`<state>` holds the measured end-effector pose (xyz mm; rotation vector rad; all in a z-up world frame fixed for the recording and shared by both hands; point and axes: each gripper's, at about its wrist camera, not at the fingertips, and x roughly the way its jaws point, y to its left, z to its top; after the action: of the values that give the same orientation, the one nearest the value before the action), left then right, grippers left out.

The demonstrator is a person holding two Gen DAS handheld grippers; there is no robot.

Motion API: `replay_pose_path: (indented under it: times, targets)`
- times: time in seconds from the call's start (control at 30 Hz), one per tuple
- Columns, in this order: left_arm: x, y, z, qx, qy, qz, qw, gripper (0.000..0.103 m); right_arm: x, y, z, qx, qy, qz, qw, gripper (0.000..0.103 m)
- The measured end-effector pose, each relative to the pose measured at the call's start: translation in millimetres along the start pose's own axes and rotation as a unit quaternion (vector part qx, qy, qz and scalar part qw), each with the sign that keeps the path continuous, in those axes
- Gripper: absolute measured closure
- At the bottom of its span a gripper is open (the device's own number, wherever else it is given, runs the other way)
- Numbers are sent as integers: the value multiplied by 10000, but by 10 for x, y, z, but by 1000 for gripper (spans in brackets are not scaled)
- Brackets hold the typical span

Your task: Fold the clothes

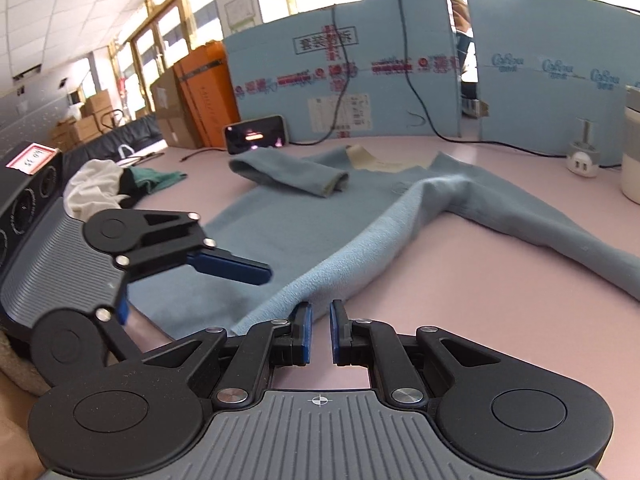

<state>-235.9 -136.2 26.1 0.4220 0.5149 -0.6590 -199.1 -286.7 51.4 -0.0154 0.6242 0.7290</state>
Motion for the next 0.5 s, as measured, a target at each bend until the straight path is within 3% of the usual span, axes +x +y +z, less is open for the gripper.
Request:
replay_pose_path:
  times: [0.27,0.37,0.4,0.5]
  targets:
    - [-72,244,-66,-420,-57,365,9984,24,141,104,182,-96,-141,432,9989,91]
    - [-107,421,-132,-741,45,545,9957,26,178,59,201,14,-130,424,9990,88]
    - [-123,479,-154,-868,61,539,9947,26,166,26,201,62,-174,350,9992,83]
    - [-168,594,-205,-1112,42,474,9927,26,116,-125,185,369,-208,173,9990,80]
